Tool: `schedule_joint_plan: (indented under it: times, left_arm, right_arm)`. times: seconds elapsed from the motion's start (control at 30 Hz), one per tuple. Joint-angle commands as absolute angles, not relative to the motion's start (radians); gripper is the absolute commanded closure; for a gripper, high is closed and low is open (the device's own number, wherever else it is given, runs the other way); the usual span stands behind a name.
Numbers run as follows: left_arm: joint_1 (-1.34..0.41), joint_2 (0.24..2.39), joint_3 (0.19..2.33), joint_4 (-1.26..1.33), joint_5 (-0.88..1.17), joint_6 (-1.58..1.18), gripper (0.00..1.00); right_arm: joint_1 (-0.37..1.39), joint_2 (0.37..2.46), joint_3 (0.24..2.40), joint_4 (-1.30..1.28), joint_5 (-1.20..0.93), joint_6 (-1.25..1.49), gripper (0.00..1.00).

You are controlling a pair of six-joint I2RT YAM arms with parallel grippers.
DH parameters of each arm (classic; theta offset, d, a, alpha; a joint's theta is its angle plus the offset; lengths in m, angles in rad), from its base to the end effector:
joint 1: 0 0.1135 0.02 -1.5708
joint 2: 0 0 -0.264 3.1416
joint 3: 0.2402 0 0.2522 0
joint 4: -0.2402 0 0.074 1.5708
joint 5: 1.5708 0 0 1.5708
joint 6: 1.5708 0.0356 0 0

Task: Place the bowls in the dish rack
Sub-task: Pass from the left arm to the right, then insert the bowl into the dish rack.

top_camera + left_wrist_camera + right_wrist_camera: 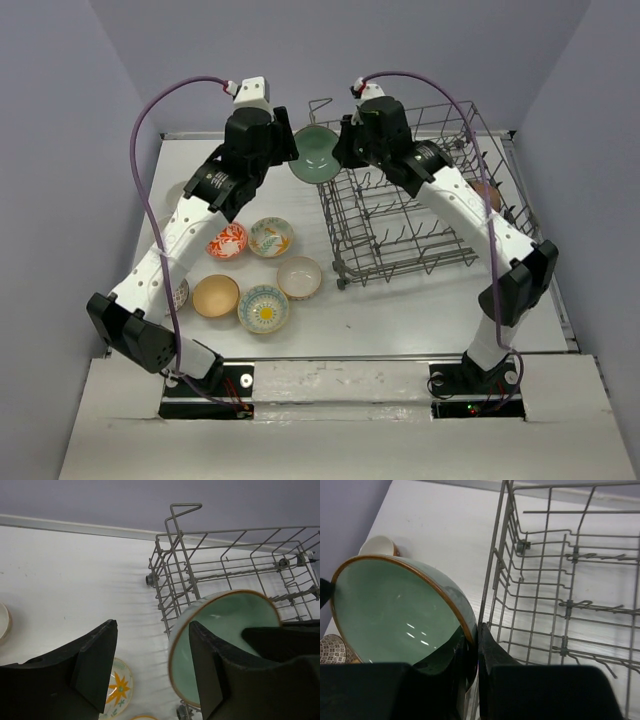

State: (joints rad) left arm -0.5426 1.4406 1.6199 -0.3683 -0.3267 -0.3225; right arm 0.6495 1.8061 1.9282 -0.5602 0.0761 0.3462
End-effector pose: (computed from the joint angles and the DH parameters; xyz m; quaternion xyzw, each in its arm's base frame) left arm 0.2815 -0.1564 0.4578 -0.0195 0.7672 -0.1498 0.6234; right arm 0.3334 0.2498 0.4132 -0.1072 0.8367 0.2278 0.4864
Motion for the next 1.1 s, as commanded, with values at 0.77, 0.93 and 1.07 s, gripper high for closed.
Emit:
schedule_joint_plan:
  times: [0.77, 0.93, 1.07]
  left_arm:
    - [-0.471, 1.261, 1.324, -0.256, -0.253, -0.324, 0.25]
    - [-0.448, 1.275, 1.299, -0.236, -0.199, -0.337, 0.25]
    - [-0.420, 1.296, 1.289, -0.222, -0.141, -0.354, 0.25]
  right_arm:
    - [0.394, 1.540, 1.493, -0.080, 1.221, -0.465, 0.99]
    - [0.385, 1.548, 1.353, 0.113, 1.239, -0.667, 0.99]
    - [0.385, 1.557, 1.299, 0.153, 1.249, -0.716, 0.99]
